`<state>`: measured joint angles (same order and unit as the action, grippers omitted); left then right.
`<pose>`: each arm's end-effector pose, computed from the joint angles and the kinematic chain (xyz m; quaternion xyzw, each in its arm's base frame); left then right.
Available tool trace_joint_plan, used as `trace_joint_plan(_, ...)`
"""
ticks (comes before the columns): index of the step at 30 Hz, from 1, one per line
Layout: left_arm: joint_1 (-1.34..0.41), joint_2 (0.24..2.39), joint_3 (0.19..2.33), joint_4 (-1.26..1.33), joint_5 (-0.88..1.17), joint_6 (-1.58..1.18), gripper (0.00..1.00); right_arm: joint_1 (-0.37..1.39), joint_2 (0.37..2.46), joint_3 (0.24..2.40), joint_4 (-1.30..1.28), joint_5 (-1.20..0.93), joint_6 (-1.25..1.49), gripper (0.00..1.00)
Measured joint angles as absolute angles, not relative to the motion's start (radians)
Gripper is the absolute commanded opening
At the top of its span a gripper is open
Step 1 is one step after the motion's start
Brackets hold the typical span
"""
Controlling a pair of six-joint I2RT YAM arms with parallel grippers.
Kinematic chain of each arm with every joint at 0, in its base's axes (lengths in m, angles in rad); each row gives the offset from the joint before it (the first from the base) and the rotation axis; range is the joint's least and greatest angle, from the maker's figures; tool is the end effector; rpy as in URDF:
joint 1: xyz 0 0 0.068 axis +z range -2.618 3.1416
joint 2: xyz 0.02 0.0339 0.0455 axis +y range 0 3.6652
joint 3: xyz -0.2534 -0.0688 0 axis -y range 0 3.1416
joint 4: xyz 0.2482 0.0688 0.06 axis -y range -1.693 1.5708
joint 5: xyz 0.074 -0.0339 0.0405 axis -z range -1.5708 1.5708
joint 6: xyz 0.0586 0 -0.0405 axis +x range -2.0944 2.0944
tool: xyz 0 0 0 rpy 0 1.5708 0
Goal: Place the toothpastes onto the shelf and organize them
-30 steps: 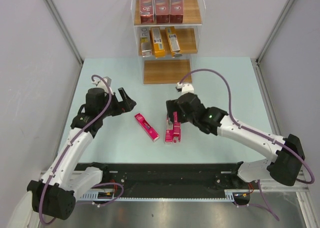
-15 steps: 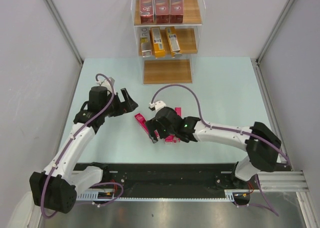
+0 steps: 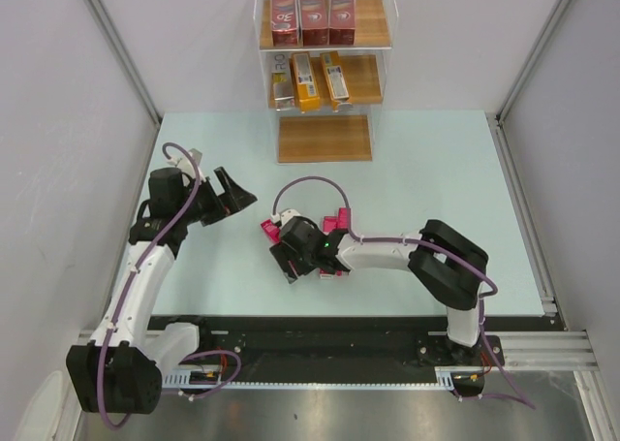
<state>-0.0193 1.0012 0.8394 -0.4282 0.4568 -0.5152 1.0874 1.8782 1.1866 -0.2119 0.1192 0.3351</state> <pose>0.2426 -0.0305 0.2757 -0.1075 0.8591 -0.3138 0.3897 0.1958 0.3579 0.1391 -0.3283 0.8844 0.1708 0.2844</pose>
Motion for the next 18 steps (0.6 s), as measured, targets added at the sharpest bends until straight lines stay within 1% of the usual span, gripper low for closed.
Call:
trace_joint_plan(1, -0.019, 0.999, 0.839, -0.428, 0.464, -0.515, 1.0, 1.088, 1.897, 1.193, -0.209, 0.122, 0.336, 0.68)
trace_joint_plan(2, -0.019, 0.998, 0.838, -0.428, 0.471, -0.515, 0.99, 1.088, 1.906, 1.198, -0.204, 0.129, 0.329, 0.6)
trace_joint_plan(3, -0.019, 0.998, 0.837, -0.428, 0.476, -0.515, 1.0, 1.09, 1.909, 1.202, -0.202, 0.129, 0.327, 0.57)
trace_joint_plan(4, -0.019, 0.998, 0.834, -0.428, 0.48, -0.515, 1.0, 1.09, 1.914, 1.206, -0.2, 0.131, 0.326, 0.5)
trace_joint_plan(6, -0.019, 0.998, 0.828, -0.428, 0.486, -0.515, 1.0, 1.092, 1.921, 1.208, -0.197, 0.143, 0.322, 0.43)
trace_joint_plan(7, -0.019, 0.998, 0.824, -0.428, 0.489, -0.515, 1.0, 1.092, 1.921, 1.208, -0.197, 0.148, 0.321, 0.37)
trace_joint_plan(8, -0.019, 0.998, 0.821, -0.428, 0.494, -0.515, 1.0, 1.092, 1.921, 1.208, -0.199, 0.153, 0.321, 0.34)
trace_joint_plan(10, -0.019, 0.998, 0.815, -0.427, 0.503, -0.516, 1.0, 1.092, 1.921, 1.209, -0.202, 0.16, 0.321, 0.32)
trace_joint_plan(14, -0.019, 0.995, 0.804, -0.423, 0.514, -0.519, 1.0, 1.092, 1.916, 1.211, -0.206, 0.172, 0.32, 0.29)
trace_joint_plan(18, -0.019, 0.989, 0.79, -0.398, 0.541, -0.525, 0.99, 1.092, 1.885, 1.209, -0.242, 0.186, 0.315, 0.29)
